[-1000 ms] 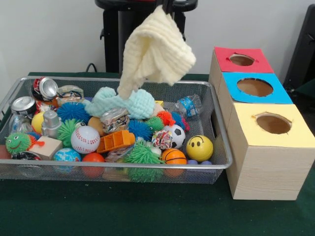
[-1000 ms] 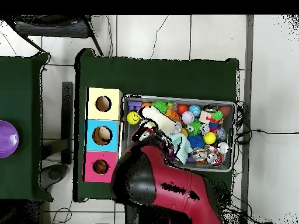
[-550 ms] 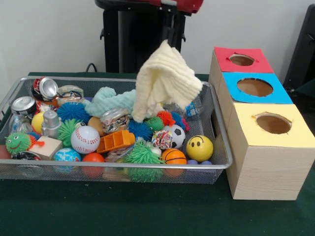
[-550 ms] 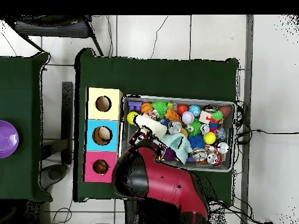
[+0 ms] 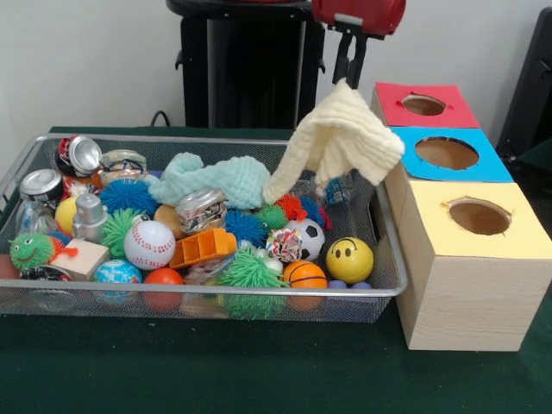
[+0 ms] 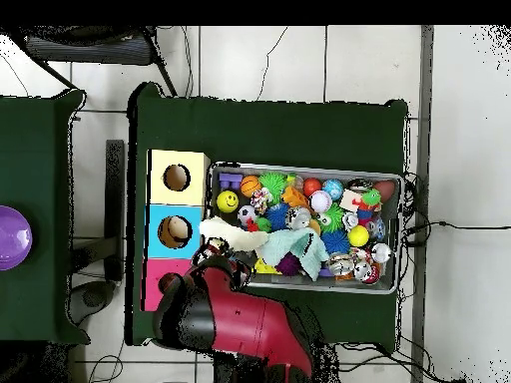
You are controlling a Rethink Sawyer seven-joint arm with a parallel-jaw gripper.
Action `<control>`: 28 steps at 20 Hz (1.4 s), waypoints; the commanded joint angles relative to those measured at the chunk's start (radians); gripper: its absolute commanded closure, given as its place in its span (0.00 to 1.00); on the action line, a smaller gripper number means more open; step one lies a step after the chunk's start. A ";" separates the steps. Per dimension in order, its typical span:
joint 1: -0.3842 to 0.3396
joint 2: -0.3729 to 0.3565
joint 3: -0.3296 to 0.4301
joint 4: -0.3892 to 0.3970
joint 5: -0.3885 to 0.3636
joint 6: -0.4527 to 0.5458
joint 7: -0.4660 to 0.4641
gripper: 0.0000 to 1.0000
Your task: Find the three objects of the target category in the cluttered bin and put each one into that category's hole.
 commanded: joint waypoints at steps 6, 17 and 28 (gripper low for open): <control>-0.033 0.039 0.059 0.041 0.075 0.014 0.170 1.00; -0.060 0.013 0.067 0.010 0.080 0.082 0.139 0.00; -0.227 0.102 0.142 -0.154 0.025 0.053 0.010 0.00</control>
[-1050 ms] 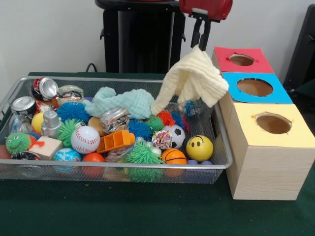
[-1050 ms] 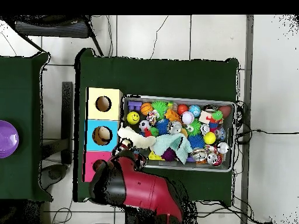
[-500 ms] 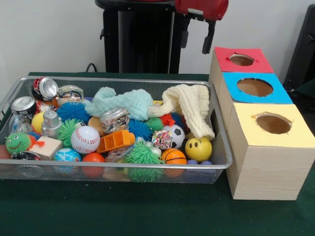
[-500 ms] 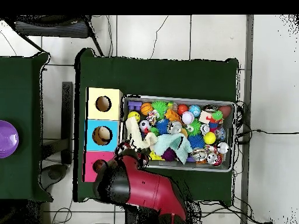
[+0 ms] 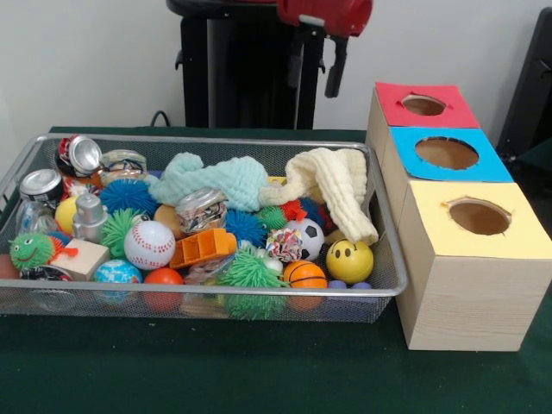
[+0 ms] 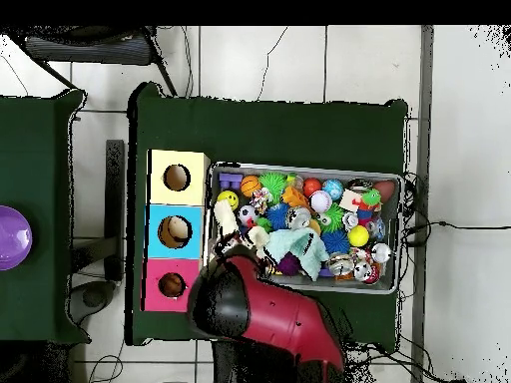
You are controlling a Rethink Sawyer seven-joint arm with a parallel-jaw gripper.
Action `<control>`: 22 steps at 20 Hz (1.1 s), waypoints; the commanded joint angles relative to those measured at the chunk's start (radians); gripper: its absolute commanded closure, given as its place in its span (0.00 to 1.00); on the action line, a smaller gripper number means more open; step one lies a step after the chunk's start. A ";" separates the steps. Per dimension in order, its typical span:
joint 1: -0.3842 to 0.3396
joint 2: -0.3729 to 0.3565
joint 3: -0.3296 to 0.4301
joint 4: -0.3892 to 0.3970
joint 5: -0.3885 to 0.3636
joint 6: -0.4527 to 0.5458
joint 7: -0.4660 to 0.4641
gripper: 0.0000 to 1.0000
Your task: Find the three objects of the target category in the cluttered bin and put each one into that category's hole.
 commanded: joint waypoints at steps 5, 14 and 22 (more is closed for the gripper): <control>-0.170 0.180 0.162 -0.181 -0.041 -0.040 0.004 0.00; -0.209 0.275 0.199 -0.191 -0.069 -0.162 0.040 0.00; -0.229 0.366 0.221 -0.233 -0.092 -0.224 0.046 0.00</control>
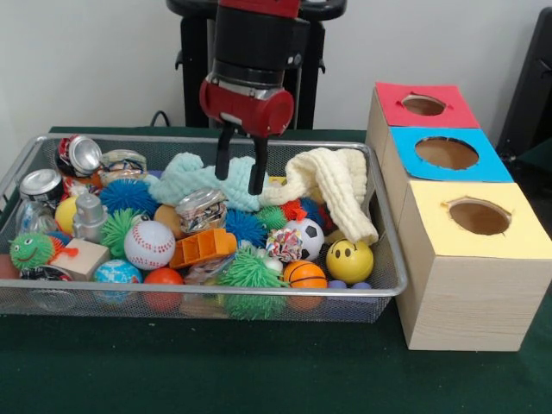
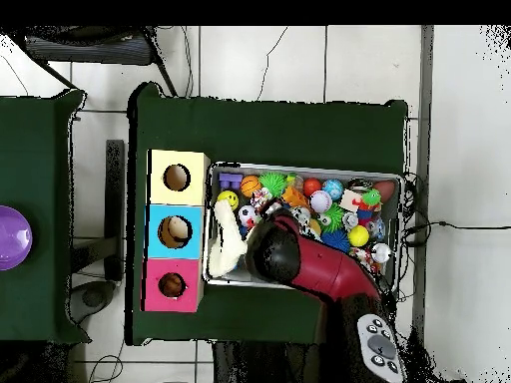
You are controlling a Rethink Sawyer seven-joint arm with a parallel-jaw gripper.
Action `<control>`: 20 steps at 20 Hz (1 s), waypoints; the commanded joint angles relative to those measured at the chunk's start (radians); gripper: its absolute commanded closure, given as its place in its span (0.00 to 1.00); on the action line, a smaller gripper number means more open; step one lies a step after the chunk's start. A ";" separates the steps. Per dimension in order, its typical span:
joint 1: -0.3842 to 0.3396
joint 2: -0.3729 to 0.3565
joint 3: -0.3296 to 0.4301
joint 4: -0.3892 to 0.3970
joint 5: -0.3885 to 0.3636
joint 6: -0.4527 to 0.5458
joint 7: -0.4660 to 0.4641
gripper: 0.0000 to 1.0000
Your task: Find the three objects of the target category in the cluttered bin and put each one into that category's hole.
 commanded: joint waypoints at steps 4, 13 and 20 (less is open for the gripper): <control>-0.023 0.130 0.094 -0.085 -0.068 -0.056 0.045 0.00; 0.057 0.118 -0.033 -0.120 -0.060 0.112 0.019 0.00; 0.048 0.159 -0.044 -0.082 -0.081 0.039 0.034 0.00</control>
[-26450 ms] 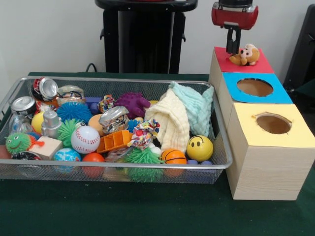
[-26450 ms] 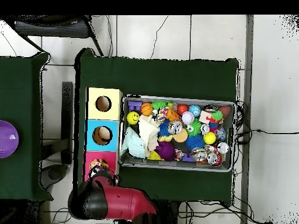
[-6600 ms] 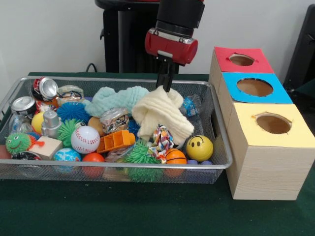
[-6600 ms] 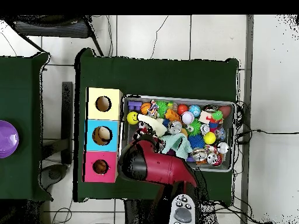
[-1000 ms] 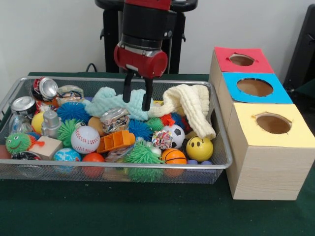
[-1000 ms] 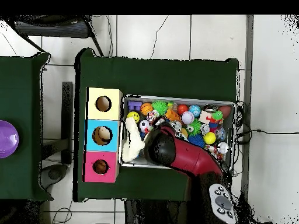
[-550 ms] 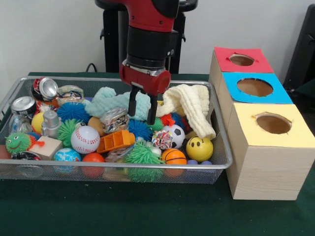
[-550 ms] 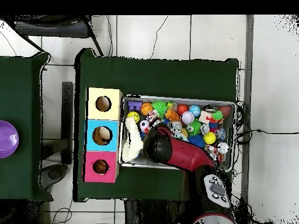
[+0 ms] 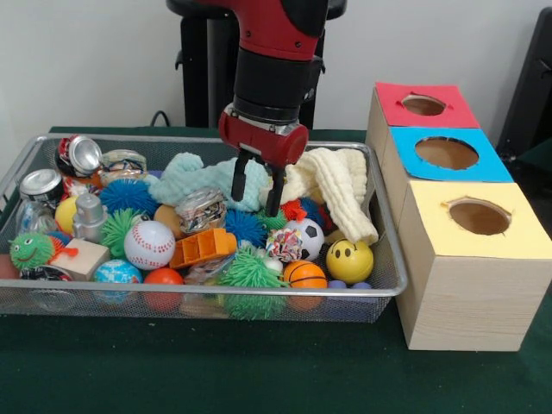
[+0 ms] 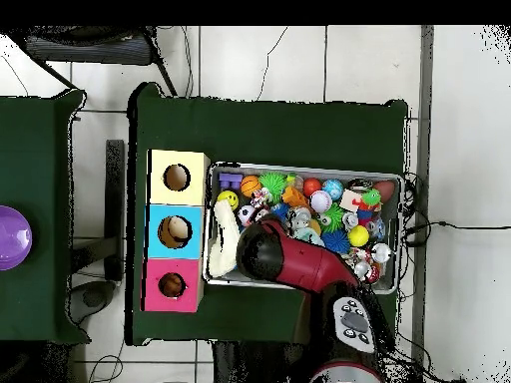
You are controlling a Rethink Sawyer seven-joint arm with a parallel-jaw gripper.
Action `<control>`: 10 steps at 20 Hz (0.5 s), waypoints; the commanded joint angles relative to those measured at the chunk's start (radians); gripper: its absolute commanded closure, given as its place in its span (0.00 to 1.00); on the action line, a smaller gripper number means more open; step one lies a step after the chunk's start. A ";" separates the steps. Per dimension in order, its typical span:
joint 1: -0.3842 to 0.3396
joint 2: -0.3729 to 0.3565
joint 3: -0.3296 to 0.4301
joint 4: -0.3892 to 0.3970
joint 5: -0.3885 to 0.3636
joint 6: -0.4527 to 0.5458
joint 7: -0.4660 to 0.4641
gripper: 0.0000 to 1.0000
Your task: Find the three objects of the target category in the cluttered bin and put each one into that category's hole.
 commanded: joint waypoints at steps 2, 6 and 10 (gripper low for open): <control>-0.023 0.074 -0.004 -0.033 -0.063 0.012 0.045 0.00; -0.037 0.097 0.009 -0.011 -0.080 -0.041 0.062 0.00; -0.054 0.121 0.019 -0.010 -0.092 -0.049 0.064 0.00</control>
